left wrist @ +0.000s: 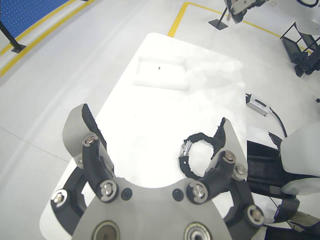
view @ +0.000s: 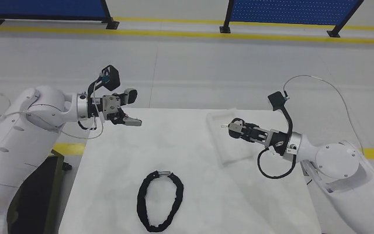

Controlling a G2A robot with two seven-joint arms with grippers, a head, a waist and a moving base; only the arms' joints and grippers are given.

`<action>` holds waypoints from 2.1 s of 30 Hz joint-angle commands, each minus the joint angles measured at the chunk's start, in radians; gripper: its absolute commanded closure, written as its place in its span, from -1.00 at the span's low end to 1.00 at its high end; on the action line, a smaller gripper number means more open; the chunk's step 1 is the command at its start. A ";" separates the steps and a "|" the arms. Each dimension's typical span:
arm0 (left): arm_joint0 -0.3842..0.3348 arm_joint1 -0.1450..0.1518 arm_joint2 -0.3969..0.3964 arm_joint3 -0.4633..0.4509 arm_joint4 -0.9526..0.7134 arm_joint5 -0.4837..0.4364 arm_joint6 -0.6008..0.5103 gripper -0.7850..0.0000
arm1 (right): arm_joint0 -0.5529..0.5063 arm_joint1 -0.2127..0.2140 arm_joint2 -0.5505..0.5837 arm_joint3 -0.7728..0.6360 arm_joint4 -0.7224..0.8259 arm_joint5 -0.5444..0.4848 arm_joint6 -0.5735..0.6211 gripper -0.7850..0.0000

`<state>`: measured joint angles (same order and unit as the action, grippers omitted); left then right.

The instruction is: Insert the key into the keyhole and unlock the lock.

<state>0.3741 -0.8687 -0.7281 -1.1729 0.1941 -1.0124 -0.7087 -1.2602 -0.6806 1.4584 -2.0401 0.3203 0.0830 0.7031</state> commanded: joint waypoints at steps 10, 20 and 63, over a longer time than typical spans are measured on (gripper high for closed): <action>0.140 0.011 0.063 -0.063 0.046 0.000 0.028 -1.00 | 0.000 0.000 0.000 0.000 0.000 0.000 0.000 1.00; 0.149 0.011 0.109 -0.047 -0.001 0.000 -0.003 -1.00 | 0.000 0.000 0.000 0.000 0.000 0.000 0.000 1.00; 0.344 -0.040 0.238 0.074 1.313 0.093 1.275 -1.00 | 0.000 0.000 0.000 0.000 0.000 0.000 0.000 1.00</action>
<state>0.7203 -0.9003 -0.4987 -1.1049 1.4896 -0.9428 0.5587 -1.2602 -0.6806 1.4584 -2.0401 0.3203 0.0830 0.7031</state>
